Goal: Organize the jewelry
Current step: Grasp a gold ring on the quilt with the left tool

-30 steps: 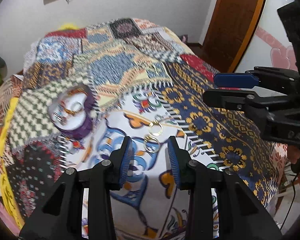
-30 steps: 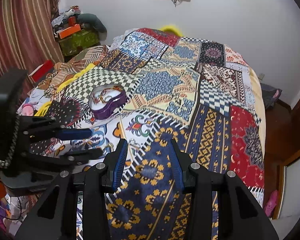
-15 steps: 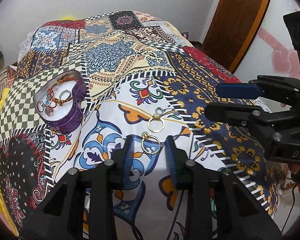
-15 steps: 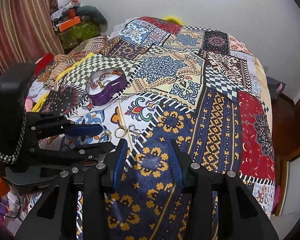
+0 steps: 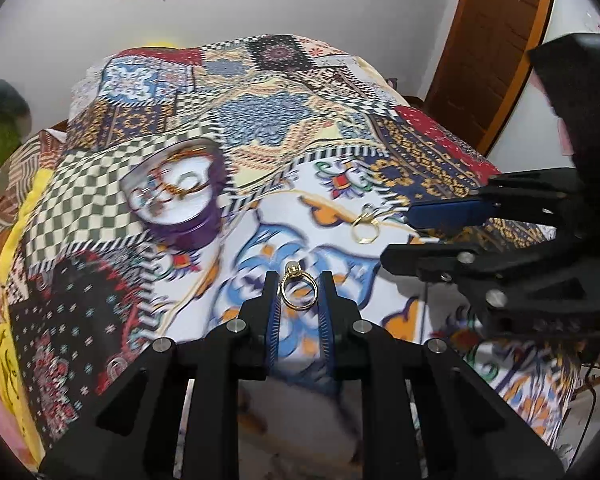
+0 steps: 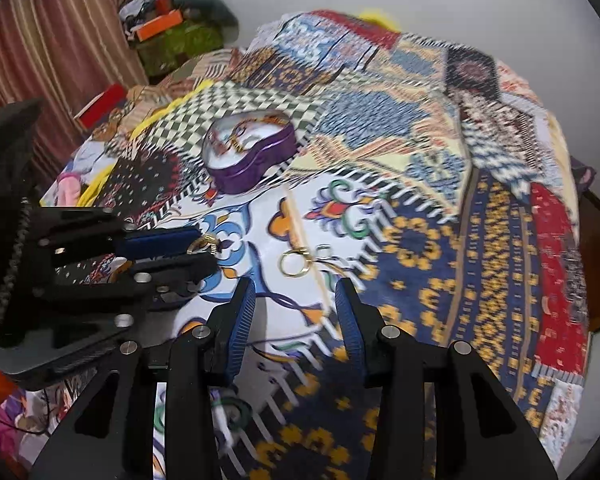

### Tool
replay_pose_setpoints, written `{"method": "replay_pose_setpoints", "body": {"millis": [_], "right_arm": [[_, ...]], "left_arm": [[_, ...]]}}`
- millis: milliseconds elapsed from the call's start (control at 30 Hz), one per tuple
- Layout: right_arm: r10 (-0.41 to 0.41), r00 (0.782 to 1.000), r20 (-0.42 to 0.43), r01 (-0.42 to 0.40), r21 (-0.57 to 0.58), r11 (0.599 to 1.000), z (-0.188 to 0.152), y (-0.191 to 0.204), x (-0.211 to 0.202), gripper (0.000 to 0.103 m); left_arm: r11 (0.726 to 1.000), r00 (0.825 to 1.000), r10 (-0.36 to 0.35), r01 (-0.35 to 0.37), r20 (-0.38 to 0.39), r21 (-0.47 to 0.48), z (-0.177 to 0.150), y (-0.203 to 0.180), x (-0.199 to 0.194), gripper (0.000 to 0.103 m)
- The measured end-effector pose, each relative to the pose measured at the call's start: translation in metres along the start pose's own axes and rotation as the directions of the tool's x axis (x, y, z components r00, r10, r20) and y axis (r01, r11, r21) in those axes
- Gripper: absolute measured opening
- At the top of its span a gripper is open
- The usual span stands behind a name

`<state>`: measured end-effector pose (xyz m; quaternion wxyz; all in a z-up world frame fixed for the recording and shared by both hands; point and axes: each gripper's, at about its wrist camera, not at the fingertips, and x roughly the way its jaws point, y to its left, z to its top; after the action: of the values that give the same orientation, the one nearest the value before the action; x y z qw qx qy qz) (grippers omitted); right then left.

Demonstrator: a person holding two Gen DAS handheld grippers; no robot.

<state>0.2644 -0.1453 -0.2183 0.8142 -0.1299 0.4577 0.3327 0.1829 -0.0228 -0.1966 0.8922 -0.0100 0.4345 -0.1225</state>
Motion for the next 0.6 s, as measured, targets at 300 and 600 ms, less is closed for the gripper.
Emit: {"method": "replay_pose_setpoints", "body": {"millis": [300, 600], "right_arm": [[-0.056, 0.998, -0.029, 0.054, -0.056, 0.997, 0.009, 0.009, 0.016, 0.033], [-0.084, 0.996, -0.02, 0.083, -0.06, 0.995, 0.01, 0.008, 0.017, 0.015]], "left_arm": [[0.999, 0.999, 0.033, -0.033, 0.016, -0.028, -0.013, 0.013, -0.009, 0.018], [0.998, 0.999, 0.034, -0.032, 0.033, -0.045, -0.01, 0.013, -0.013, 0.018]]}}
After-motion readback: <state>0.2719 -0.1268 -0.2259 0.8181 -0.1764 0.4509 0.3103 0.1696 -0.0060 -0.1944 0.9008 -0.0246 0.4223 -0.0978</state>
